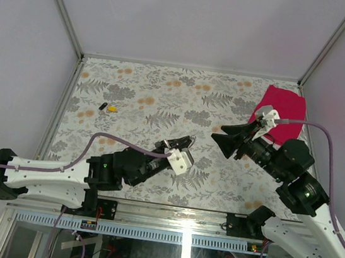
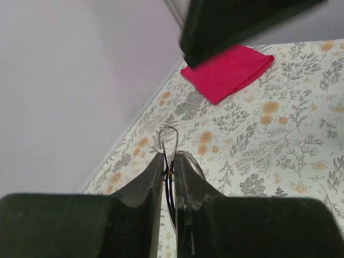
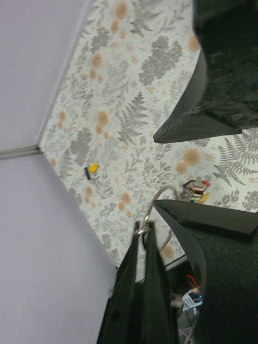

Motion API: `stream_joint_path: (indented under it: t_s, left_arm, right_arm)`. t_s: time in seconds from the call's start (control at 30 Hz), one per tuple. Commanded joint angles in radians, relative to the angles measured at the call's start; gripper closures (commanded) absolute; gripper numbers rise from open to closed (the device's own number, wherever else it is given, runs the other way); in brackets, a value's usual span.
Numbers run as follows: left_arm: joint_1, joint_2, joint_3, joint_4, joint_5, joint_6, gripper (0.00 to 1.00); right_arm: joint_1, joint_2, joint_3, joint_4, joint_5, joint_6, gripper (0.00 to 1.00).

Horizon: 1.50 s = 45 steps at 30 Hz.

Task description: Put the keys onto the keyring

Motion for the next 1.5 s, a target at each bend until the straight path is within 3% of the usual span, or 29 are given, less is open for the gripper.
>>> stream_joint_path:
  t_s: [0.0, 0.13, 0.23, 0.37, 0.6, 1.1, 1.47]
  left_arm:
    - [0.022, -0.005, 0.123, -0.129, -0.063, -0.119, 1.0]
    - [0.027, -0.016, 0.197, -0.247, -0.117, -0.153, 1.0]
    - [0.03, -0.021, 0.249, -0.329, -0.15, -0.169, 1.0]
    - [0.031, -0.027, 0.305, -0.432, -0.149, -0.202, 1.0]
    - [0.032, -0.034, 0.398, -0.532, -0.167, -0.217, 1.0]
    - [0.032, -0.006, 0.507, -0.657, -0.187, -0.222, 1.0]
    - [0.031, 0.002, 0.524, -0.706, -0.198, -0.282, 1.0]
  right_arm:
    - [0.002, 0.028, -0.08, 0.051, 0.089, 0.066, 0.43]
    - [0.002, 0.101, -0.128, 0.05, 0.159, 0.148, 0.32]
    - [0.002, 0.181, -0.174, 0.125, 0.143, 0.179, 0.3]
    - [0.001, 0.328, -0.215, 0.29, 0.046, 0.176, 0.29]
    - [0.008, 0.723, -0.093, 0.506, -0.064, 0.233, 0.31]
    - [0.168, 1.507, 0.605, 0.652, -0.12, 0.418, 0.4]
    - [0.233, 1.937, 1.188, 0.62, 0.08, 0.63, 0.41]
